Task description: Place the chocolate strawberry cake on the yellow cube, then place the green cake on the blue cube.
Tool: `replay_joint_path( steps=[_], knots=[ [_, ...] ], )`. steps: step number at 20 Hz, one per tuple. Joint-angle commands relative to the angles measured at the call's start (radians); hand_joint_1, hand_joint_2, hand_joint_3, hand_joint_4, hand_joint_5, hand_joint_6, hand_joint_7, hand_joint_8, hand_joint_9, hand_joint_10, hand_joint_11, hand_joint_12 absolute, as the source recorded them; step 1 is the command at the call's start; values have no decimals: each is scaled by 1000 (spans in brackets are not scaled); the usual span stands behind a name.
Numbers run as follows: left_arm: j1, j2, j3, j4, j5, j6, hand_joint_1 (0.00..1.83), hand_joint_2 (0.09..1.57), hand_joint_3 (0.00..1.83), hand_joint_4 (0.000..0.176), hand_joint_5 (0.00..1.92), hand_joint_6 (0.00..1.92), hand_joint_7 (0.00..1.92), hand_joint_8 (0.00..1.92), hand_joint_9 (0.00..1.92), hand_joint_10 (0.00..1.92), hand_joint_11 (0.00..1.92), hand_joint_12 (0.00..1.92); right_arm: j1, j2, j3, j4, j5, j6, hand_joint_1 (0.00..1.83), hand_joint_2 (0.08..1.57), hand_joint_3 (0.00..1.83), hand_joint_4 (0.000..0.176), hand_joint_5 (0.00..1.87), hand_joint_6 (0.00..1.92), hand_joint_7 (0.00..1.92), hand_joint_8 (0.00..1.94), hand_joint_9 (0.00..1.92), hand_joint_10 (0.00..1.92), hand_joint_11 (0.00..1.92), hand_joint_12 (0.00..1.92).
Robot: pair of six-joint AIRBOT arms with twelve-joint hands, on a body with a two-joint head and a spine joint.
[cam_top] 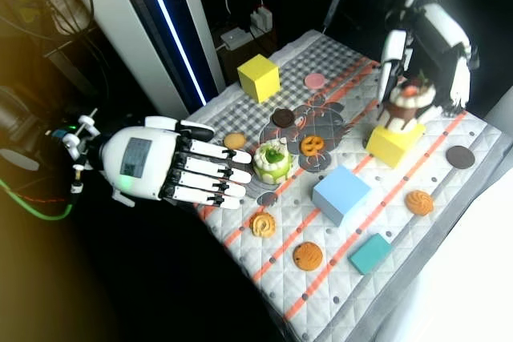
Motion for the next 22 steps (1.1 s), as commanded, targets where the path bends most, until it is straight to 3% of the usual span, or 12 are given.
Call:
replay_joint_path(
  steps=[1,4,6,10,11,12,13,14,16,18,20,22],
  knots=[
    [-14,2,7,-4,-101,14,1251,1128,1,0,909,896,996,1186,672,1252,295,1769,12,-1,5,14,121,10,367,1271,0,108,550,1,414,2,436,0,281,476],
    [-14,1,9,-16,-100,39,1245,1135,1,0,902,908,977,1214,675,1272,298,1757,11,-2,5,14,121,10,388,1264,0,154,534,1,407,0,419,0,158,708],
    [-14,1,13,-16,-101,39,1248,1137,1,0,881,934,986,1202,658,1285,266,1769,11,-4,7,13,121,10,354,1263,0,165,524,0,403,0,415,0,152,738],
    [-1,-2,18,-33,-98,40,1248,1150,1,0,829,997,983,1211,616,1340,246,1790,11,-8,9,12,121,10,390,1271,1,162,532,3,404,0,416,1,160,739],
    [7,-4,18,-41,-100,40,1244,1158,1,0,797,1041,979,1214,600,1315,217,1755,11,-8,9,12,121,10,399,1273,0,143,544,1,413,0,457,2,219,692],
    [12,-4,18,-46,-102,40,1107,1033,0,0,709,572,811,997,552,1287,186,1708,11,-9,10,11,121,10,394,1265,0,144,551,2,420,2,468,3,232,681],
    [18,-5,17,-51,-105,39,1030,1001,0,0,722,283,733,914,522,1207,192,1662,12,-9,11,11,121,10,405,1272,0,133,543,1,408,0,456,0,235,638],
    [23,-5,15,-56,-109,39,1009,987,0,0,729,133,694,819,509,1147,210,1616,12,-9,11,11,121,10,399,1275,0,143,533,0,403,0,434,0,215,618],
    [31,-5,13,-62,-110,39,1003,959,0,0,703,13,711,657,519,1103,228,1546,12,-9,11,11,121,11,365,1271,0,148,538,2,412,3,451,7,238,627],
    [37,-5,13,-68,-112,39,968,957,0,0,663,1,700,641,504,1155,208,1587,12,-11,11,11,121,11,399,1271,0,139,546,3,424,4,472,8,262,634],
    [40,-4,11,-69,-112,39,950,948,0,0,621,0,710,592,531,1109,225,1514,12,-11,11,11,121,11,416,1267,0,148,543,1,430,1,466,2,235,683],
    [43,-2,7,-70,-113,39,910,947,0,0,610,0,704,592,523,1125,230,1531,12,-11,12,11,121,14,395,1271,2,144,544,1,425,0,455,0,221,693]
  ],
)
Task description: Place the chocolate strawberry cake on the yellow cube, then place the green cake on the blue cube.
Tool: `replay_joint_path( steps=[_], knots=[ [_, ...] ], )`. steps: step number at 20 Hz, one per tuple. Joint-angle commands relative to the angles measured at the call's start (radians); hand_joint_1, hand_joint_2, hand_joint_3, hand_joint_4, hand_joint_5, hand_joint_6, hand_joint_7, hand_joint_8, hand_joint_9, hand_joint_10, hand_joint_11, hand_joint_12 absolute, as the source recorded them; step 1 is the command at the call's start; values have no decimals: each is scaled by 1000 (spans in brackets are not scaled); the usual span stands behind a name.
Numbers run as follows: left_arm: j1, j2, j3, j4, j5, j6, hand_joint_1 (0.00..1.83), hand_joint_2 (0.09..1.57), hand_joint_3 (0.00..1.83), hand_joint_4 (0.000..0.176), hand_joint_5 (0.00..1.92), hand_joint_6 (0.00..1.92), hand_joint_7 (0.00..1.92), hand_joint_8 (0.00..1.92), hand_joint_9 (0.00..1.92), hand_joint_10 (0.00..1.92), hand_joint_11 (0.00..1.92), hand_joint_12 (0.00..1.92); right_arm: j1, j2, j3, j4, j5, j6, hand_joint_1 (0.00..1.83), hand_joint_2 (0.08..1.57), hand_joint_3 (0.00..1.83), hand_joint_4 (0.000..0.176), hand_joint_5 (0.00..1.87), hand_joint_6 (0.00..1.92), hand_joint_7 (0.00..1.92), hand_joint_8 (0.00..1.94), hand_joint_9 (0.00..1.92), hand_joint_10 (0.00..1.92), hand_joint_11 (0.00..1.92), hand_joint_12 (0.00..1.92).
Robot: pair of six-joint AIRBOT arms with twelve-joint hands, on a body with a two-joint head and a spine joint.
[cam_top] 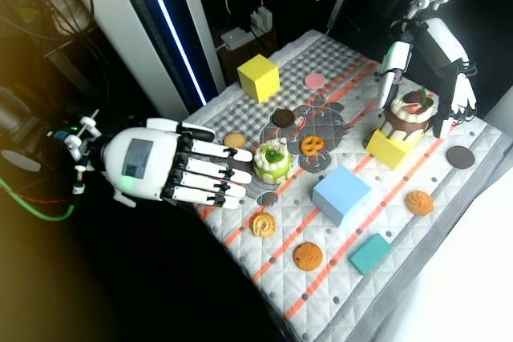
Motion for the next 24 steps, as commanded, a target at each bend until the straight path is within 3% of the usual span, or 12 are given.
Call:
replay_joint_path(
  steps=[1,6,7,9,12,14,17,18,19,20,23,24],
  knots=[
    [-4,6,-5,9,-94,-4,894,946,0,0,599,0,694,588,515,1126,232,1536,12,0,3,15,122,9,393,1273,3,141,551,3,429,2,454,0,214,697],
    [-1,9,-13,9,-99,-4,855,933,0,0,420,0,527,404,418,1137,229,1561,12,0,3,15,122,10,426,1270,0,141,548,0,440,2,452,0,194,715],
    [0,11,-15,9,-100,-4,830,937,0,16,377,0,487,402,385,1176,228,1575,12,0,3,15,122,11,400,1273,0,137,542,1,434,2,453,3,182,771],
    [3,13,-17,9,-101,-4,822,935,0,19,360,0,468,387,386,1160,245,1563,12,0,3,15,122,11,400,1275,0,135,541,1,437,3,452,3,181,777],
    [4,14,-19,9,-102,-4,837,949,0,36,313,0,391,304,285,1205,243,1553,12,0,3,15,122,12,414,1275,0,114,556,1,443,1,466,1,178,806],
    [4,14,-20,9,-103,-4,850,942,1,47,312,0,410,227,277,1186,242,1528,12,-1,3,15,122,12,393,1274,0,120,551,0,434,1,460,1,180,786],
    [4,16,-21,9,-104,-4,847,944,2,45,307,0,392,203,265,1183,248,1523,12,-1,3,15,122,12,371,1278,1,131,541,0,429,0,459,0,206,729],
    [5,17,-21,9,-103,-4,865,943,0,67,239,0,351,81,222,1133,169,1555,12,-1,3,15,122,13,387,1279,1,123,542,1,427,0,451,0,195,722],
    [5,17,-21,9,-103,-4,865,943,0,67,239,0,351,81,222,1133,169,1555,12,-1,3,15,122,13,387,1279,1,123,542,1,427,0,451,0,195,722],
    [6,18,-22,9,-103,-4,874,925,0,98,195,0,313,18,217,1003,143,1490,12,-1,3,15,122,13,380,1274,0,121,549,2,437,3,459,3,205,726],
    [10,22,-26,9,-102,-4,887,916,0,106,188,1,322,4,258,817,139,1359,11,-1,3,15,122,13,345,1269,0,112,556,3,442,3,478,7,231,732],
    [10,25,-28,8,-103,-4,885,924,0,126,164,1,289,1,294,546,92,1259,11,-1,3,15,122,13,376,1269,0,109,553,0,441,0,473,2,229,730]
  ],
)
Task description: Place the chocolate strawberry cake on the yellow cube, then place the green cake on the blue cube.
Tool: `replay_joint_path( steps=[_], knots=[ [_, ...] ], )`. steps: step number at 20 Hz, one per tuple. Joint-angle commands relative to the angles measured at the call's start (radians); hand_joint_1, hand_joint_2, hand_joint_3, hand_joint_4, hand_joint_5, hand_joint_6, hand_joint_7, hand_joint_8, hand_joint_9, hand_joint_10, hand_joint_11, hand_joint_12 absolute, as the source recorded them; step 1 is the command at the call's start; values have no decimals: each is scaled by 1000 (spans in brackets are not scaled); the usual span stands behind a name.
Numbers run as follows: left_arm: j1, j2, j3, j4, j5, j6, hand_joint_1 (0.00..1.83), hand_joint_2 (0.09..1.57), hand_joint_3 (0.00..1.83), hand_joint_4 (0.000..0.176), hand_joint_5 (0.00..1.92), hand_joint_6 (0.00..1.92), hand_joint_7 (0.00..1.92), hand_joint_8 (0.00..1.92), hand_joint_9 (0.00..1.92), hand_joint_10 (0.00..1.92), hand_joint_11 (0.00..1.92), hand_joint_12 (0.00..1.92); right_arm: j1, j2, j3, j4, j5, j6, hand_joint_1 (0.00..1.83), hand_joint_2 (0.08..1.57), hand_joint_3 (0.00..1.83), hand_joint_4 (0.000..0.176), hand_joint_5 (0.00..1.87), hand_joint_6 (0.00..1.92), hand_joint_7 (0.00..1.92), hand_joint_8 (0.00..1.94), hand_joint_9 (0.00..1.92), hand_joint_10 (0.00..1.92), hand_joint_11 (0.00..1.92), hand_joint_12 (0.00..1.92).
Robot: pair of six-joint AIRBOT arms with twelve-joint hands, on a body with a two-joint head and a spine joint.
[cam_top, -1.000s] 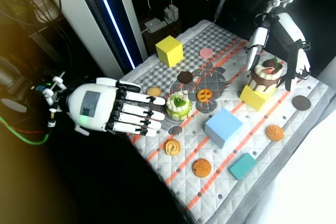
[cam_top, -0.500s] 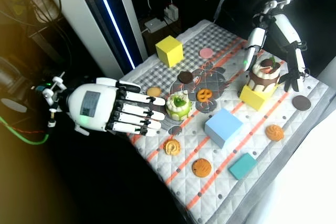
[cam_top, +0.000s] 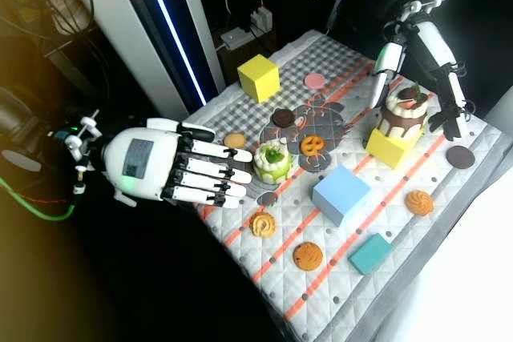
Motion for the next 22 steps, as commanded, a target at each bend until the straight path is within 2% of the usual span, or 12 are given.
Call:
replay_joint_path(
  steps=[1,3,5,7,10,13,14,15,16,18,20,22],
  knots=[
    [-4,14,0,5,-113,-8,889,919,1,131,164,0,287,0,329,436,81,1237,11,-1,3,15,122,8,378,1269,0,110,554,1,439,0,469,0,224,728],
    [-5,17,-2,5,-113,-8,877,906,0,165,157,0,249,0,350,216,3,1240,11,-1,3,15,121,8,391,1274,1,111,550,1,440,3,472,4,222,734],
    [-5,22,-6,5,-113,-8,837,899,1,176,142,3,207,1,318,77,0,1105,11,-1,3,15,121,9,397,1276,2,104,552,1,441,2,474,4,222,736],
    [-5,26,-9,6,-113,-8,813,907,1,176,110,2,164,1,234,20,0,859,11,-1,3,15,121,9,378,1275,0,103,551,0,443,0,473,1,225,723],
    [-5,28,-10,6,-113,-8,667,886,0,174,84,0,128,0,217,3,0,897,11,-1,3,15,121,10,408,1278,0,121,543,0,445,3,472,4,222,726],
    [-3,28,-13,6,-115,-8,575,895,2,176,7,2,60,12,88,18,0,353,11,-1,3,15,121,10,380,1276,1,117,544,0,449,2,480,5,230,737],
    [-3,28,-13,6,-115,-8,575,895,2,176,7,2,60,12,88,18,0,353,11,-1,3,15,121,10,380,1276,1,117,544,0,449,2,480,5,230,737],
    [0,30,-16,6,-119,-8,606,908,3,171,1,0,2,0,4,2,0,13,11,0,3,15,121,10,397,1266,0,131,548,0,451,0,457,0,171,756],
    [0,30,-16,6,-119,-8,587,916,6,139,1,0,0,0,0,0,0,2,11,0,3,15,121,10,388,1264,0,137,544,0,440,0,436,0,142,759],
    [9,47,-45,18,-145,-8,561,959,23,117,0,0,0,0,0,0,0,0,11,0,3,15,121,10,350,1271,0,108,543,1,433,0,410,0,143,685],
    [9,47,-45,18,-145,-8,692,963,18,161,0,0,0,0,0,0,0,0,11,0,3,15,121,10,381,1266,1,71,541,0,414,0,381,0,194,476],
    [48,102,-132,46,-246,-8,629,876,0,175,0,0,0,0,0,0,0,0,16,2,6,15,122,10,339,1230,0,63,550,0,428,0,387,0,243,384]
  ],
)
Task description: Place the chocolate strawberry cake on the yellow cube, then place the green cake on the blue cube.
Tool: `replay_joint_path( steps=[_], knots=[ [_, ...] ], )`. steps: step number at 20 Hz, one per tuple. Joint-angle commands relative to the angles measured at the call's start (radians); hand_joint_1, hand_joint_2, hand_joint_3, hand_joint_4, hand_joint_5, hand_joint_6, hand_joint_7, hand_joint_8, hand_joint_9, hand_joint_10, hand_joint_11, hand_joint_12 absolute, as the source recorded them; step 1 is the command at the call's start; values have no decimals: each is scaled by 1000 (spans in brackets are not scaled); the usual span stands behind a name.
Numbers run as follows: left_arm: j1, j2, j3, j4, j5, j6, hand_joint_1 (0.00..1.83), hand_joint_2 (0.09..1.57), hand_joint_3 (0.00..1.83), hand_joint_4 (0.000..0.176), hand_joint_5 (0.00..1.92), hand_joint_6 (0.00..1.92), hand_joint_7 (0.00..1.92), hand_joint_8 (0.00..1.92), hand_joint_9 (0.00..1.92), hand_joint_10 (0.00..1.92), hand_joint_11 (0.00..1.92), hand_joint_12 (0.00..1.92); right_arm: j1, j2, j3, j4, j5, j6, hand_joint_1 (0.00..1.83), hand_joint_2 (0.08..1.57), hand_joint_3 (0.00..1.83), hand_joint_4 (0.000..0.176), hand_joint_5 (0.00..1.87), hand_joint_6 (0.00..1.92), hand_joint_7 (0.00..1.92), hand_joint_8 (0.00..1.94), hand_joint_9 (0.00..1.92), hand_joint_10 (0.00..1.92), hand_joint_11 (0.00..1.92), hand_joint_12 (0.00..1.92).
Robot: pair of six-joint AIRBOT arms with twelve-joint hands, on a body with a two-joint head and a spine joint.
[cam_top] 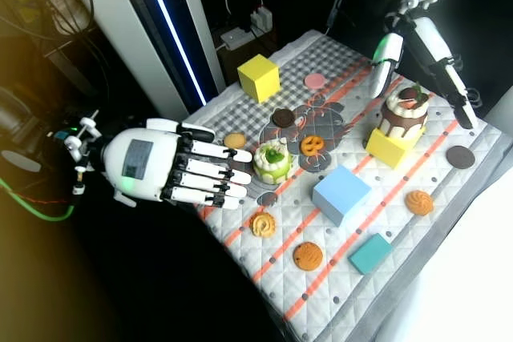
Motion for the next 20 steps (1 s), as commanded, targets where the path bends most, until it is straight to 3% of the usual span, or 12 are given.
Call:
replay_joint_path(
  steps=[1,2,3,4,6,7,10,11,14,17,18,20],
  knots=[
    [-14,-4,17,2,-145,4,625,875,0,176,0,0,0,0,0,0,0,0,11,3,4,22,119,4,306,1227,0,41,553,1,445,5,384,0,235,379],
    [-14,-4,17,2,-145,4,636,873,0,166,0,0,0,0,0,0,0,0,11,3,4,22,119,4,269,1229,2,53,543,0,447,4,384,0,236,388],
    [55,66,-74,52,-233,-33,659,835,0,150,0,0,0,0,0,0,0,0,23,5,9,22,120,4,260,1228,0,87,515,0,435,2,387,1,220,465],
    [55,66,-74,52,-233,-33,661,803,0,151,0,0,0,0,0,0,0,0,23,5,9,22,120,4,309,1234,0,90,505,0,424,0,406,0,202,555],
    [136,128,-150,72,-330,-74,697,805,0,153,0,0,0,0,0,0,0,0,38,5,13,21,120,4,307,1233,0,62,504,2,437,6,434,8,236,596],
    [204,184,-222,72,-448,-80,715,808,0,169,0,0,0,0,0,0,0,0,64,4,14,6,120,4,302,1226,0,54,518,8,451,10,440,10,221,591],
    [204,184,-222,72,-448,-80,727,806,0,176,0,0,0,0,0,0,0,0,64,4,14,6,120,4,334,1219,0,35,566,0,498,1,458,1,190,733],
    [324,280,-337,92,-599,-83,733,813,0,176,0,0,0,0,0,0,0,0,124,-18,37,-27,107,3,351,1217,0,38,568,0,497,0,468,3,194,756],
    [331,284,-343,93,-608,-84,722,855,18,176,0,0,0,0,0,0,0,0,128,-20,39,-28,102,3,310,1230,4,11,566,1,496,5,471,4,154,746],
    [377,304,-371,93,-666,-92,725,850,10,176,0,0,0,0,0,0,0,0,130,-29,43,-31,81,3,301,1226,0,32,528,0,477,0,440,0,86,715],
    [402,315,-386,85,-698,-94,731,853,11,156,0,0,0,0,0,0,0,0,122,-30,42,-30,76,3,321,1229,0,32,517,0,471,0,425,0,87,659],
    [423,322,-399,80,-729,-94,675,834,1,155,0,0,0,0,0,0,0,0,121,-30,42,-30,75,3,378,1219,0,43,521,1,452,0,405,0,101,638]
  ],
)
